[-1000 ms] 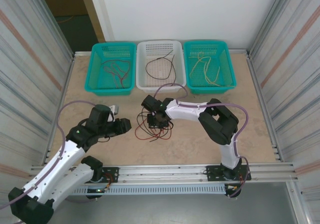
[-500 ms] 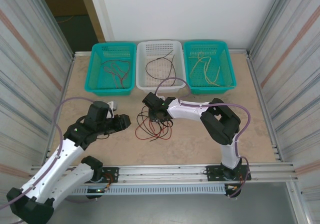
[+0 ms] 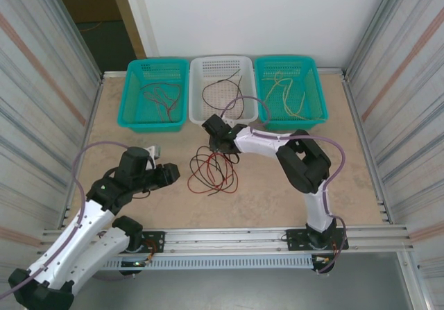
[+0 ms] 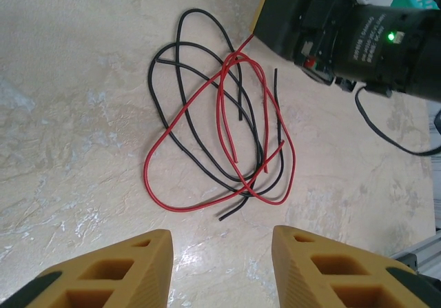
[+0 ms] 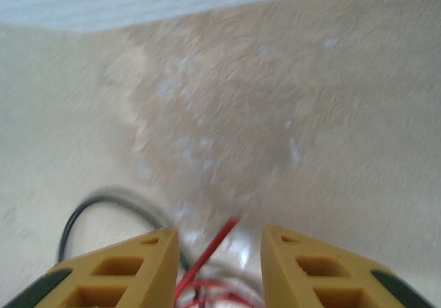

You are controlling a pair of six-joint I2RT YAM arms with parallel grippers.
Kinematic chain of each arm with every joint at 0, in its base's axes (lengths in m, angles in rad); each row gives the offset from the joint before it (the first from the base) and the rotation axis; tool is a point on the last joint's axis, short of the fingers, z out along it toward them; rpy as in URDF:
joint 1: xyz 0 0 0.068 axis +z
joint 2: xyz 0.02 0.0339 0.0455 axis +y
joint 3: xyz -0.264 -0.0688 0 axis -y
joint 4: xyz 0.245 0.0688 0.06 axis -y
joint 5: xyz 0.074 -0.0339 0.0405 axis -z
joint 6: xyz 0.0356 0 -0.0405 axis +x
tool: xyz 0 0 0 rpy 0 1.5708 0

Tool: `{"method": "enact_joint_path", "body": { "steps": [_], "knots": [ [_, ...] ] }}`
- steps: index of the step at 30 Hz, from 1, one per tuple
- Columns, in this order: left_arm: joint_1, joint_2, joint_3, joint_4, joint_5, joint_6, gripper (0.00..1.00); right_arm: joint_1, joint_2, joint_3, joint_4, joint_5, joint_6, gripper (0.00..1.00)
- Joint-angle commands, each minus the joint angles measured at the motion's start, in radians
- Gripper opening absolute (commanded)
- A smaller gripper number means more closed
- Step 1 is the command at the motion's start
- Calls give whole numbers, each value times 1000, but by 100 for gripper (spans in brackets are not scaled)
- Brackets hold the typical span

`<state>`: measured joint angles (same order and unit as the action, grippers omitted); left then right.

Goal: Untangle the cables

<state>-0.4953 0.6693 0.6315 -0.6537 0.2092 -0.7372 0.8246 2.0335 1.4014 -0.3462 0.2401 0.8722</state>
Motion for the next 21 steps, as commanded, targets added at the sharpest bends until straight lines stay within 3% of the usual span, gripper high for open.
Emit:
{"method": "enact_joint_path", "body": {
  "steps": [1, 3, 8, 10, 13, 18, 21],
  "knots": [
    [-5, 15, -3, 22, 7, 15, 43, -12, 55, 34, 4, -56, 38, 36],
    [-5, 16, -11, 36, 19, 20, 42, -17, 73, 45, 2, -65, 45, 32],
    [-5, 11, -23, 61, 30, 34, 43, -19, 60, 45, 3, -82, 55, 4],
    [-5, 17, -12, 60, 36, 49, 44, -9, 31, 28, 7, -69, 53, 2],
    [-5, 20, 2, 57, 48, 64, 44, 11, -20, 11, -26, -24, 69, 10],
    [-3, 15, -1, 69, 37, 74, 49, 43, -120, -32, 7, 45, 64, 36],
    [0, 44, -2, 89, 33, 80, 50, 49, -155, -17, -33, 62, 23, 43]
  ]
}}
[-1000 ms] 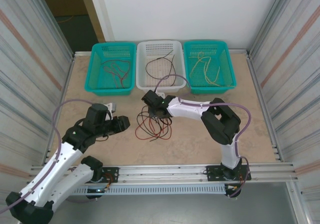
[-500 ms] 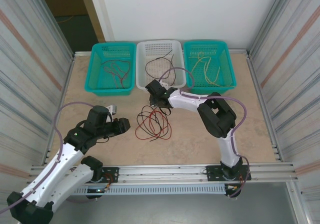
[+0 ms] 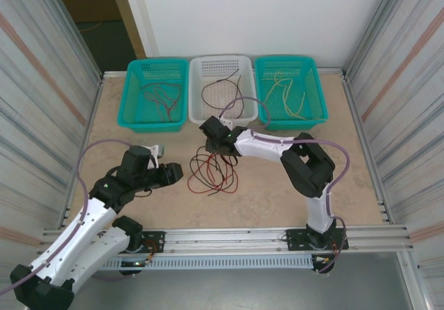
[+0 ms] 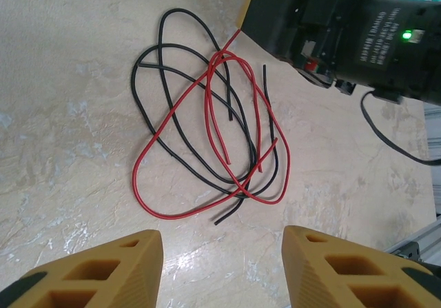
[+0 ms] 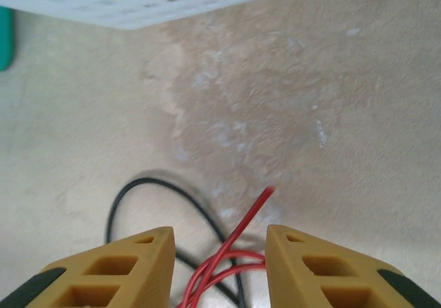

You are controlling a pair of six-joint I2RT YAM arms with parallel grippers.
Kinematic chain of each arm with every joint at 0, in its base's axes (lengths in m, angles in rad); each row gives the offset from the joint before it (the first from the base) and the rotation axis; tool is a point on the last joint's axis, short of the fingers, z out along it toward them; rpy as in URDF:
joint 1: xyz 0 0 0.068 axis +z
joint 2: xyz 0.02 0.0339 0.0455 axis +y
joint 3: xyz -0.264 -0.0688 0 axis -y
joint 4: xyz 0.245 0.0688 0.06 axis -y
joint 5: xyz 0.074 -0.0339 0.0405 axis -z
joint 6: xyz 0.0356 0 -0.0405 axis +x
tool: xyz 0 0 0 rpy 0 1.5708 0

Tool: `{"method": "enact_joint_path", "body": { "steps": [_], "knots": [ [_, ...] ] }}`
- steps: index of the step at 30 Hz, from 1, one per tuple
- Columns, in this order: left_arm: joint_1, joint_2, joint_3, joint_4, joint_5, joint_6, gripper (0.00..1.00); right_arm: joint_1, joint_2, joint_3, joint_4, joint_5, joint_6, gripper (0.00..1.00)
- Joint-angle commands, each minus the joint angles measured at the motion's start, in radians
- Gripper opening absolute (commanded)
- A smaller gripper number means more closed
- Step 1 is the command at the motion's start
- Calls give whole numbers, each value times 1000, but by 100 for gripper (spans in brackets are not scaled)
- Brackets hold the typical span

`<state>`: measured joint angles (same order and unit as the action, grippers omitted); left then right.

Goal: Untangle the cables

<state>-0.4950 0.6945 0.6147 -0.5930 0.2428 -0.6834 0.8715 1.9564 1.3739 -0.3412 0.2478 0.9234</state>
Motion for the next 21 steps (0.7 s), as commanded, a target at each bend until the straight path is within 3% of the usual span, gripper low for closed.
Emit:
{"method": "enact_joint_path", "body": {
  "steps": [1, 7, 11, 21],
  "knots": [
    [2, 34, 20, 31, -2, 28, 50, 0, -89, 15, -61, 50, -40, 44],
    [3, 72, 17, 65, 24, 18, 48, -24, -138, -10, -281, -97, -129, 42],
    [3, 60, -5, 60, 10, 10, 48, 32, -123, -33, -448, -56, -135, 40],
    [3, 15, -26, 58, 9, -14, 47, 16, -92, -127, -431, -185, -148, 32]
  ]
}}
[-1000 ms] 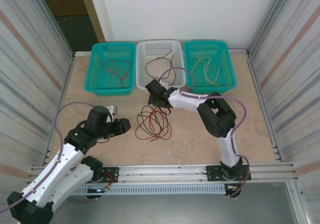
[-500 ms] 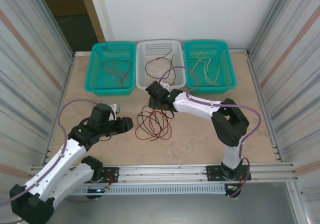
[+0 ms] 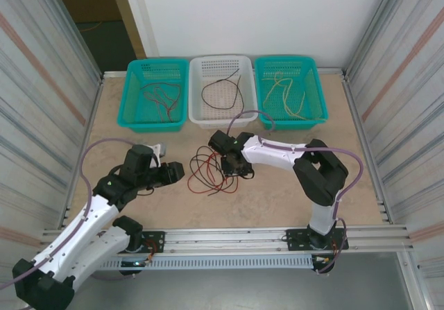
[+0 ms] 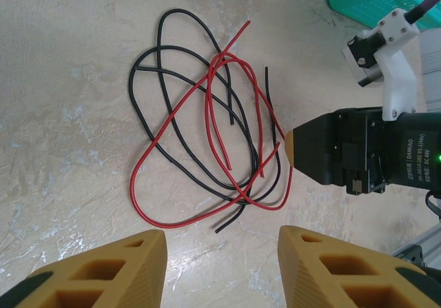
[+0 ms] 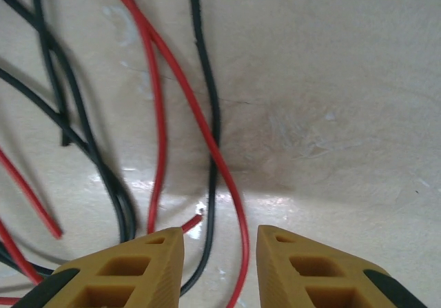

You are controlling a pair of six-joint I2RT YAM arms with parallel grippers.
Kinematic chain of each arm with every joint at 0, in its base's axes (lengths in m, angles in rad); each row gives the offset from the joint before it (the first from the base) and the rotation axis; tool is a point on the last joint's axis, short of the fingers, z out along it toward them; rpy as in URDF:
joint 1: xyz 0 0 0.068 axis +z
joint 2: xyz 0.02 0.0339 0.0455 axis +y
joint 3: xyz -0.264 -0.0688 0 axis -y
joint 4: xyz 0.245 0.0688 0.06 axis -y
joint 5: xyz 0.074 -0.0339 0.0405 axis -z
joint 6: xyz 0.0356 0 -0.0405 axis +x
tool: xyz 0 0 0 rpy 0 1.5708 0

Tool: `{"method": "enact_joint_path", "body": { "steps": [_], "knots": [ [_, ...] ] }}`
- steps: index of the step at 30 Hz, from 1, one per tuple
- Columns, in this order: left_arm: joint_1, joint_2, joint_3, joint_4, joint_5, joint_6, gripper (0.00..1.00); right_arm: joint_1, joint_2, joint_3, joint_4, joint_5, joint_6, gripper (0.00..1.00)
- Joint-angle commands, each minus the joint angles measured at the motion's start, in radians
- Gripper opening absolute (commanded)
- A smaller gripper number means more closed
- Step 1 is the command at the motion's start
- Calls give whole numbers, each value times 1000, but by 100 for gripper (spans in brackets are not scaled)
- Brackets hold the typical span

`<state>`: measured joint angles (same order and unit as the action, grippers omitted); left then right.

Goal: Untangle the cables

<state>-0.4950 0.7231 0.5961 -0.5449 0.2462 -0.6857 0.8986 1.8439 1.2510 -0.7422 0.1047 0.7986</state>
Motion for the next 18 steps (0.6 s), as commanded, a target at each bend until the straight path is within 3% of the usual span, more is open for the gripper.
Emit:
{"method": "enact_joint_path", "body": {
  "steps": [1, 7, 11, 14, 18],
  "knots": [
    [3, -12, -6, 10, 4, -10, 47, -12, 32, -6, -29, -48, -28, 30],
    [3, 8, 11, 18, 8, -9, 47, -37, 64, -28, -21, -78, -50, 22],
    [3, 23, 34, 11, 8, 3, 47, -38, 50, -42, 0, -92, -58, 8],
    [3, 21, 45, 16, 26, 3, 47, -4, -25, -51, -2, -14, -67, 1],
    [3, 22, 60, 70, 68, 8, 48, 99, -214, -59, 6, 140, -102, 0]
  ]
}}
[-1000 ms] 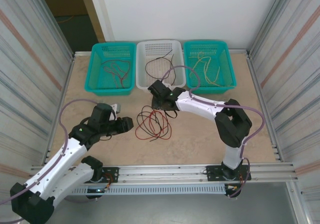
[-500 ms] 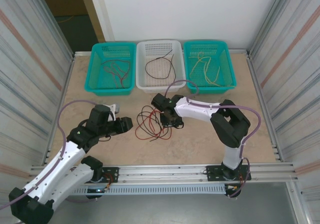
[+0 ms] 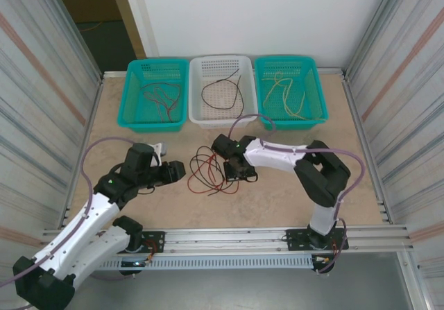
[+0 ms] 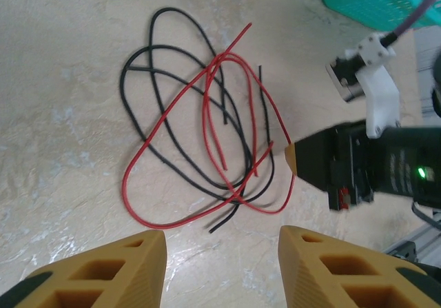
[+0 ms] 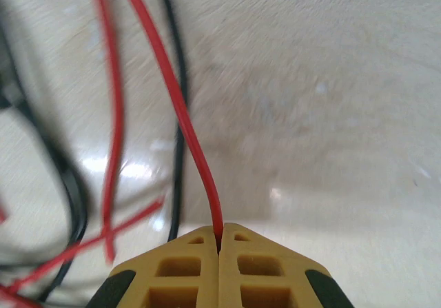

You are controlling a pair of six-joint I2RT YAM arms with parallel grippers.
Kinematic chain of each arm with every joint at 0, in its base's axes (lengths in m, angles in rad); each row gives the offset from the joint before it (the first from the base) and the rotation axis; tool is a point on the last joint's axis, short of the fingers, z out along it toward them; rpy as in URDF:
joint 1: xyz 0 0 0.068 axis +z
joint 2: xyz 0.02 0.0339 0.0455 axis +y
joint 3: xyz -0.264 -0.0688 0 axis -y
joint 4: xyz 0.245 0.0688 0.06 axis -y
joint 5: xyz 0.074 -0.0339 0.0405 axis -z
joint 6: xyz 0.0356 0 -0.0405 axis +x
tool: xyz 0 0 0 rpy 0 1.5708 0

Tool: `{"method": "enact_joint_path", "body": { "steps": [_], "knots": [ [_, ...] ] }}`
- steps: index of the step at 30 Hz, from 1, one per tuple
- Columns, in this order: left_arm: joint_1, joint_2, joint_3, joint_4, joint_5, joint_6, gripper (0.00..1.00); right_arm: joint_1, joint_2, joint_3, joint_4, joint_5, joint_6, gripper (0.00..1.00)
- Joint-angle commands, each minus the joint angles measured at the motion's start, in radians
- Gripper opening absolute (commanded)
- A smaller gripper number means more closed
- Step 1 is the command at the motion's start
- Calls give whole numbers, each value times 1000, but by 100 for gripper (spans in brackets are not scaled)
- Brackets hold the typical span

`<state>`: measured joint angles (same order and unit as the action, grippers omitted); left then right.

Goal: Untangle the cables

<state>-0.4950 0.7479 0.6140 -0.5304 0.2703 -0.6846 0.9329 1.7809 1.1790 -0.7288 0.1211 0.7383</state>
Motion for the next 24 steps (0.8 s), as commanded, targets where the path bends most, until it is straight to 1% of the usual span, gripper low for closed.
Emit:
{"method": "enact_joint_path", "body": {
  "steps": [1, 4, 6, 11, 15, 17, 19, 22, 24],
  "knots": [
    [3, -2, 47, 78, 57, 5, 49, 94, -200, 26, -15, 163, -56, 0],
    [-2, 11, 59, 156, 106, -5, 50, 176, -323, 59, -1, 254, -119, 0],
    [-6, 20, 70, 194, 127, -2, 53, 206, -381, 81, 21, 274, -153, 0],
    [-10, 33, 103, 232, 150, 21, 62, 238, -469, 121, 99, 266, -212, 0],
    [-10, 42, 140, 195, 117, 58, 65, 247, -526, 121, 171, 237, -237, 0],
    [-10, 49, 144, 181, 106, 70, 63, 247, -562, 112, 197, 240, -233, 0],
    [-10, 51, 140, 156, 63, 62, 59, 244, -605, 96, 219, 248, -225, 0],
    [-6, 41, 113, 117, -23, 20, 51, 233, -687, 49, 272, 236, -212, 0],
    [13, 36, 90, 109, -36, -11, 47, 220, -739, 21, 300, 222, -202, 0]
  ]
}}
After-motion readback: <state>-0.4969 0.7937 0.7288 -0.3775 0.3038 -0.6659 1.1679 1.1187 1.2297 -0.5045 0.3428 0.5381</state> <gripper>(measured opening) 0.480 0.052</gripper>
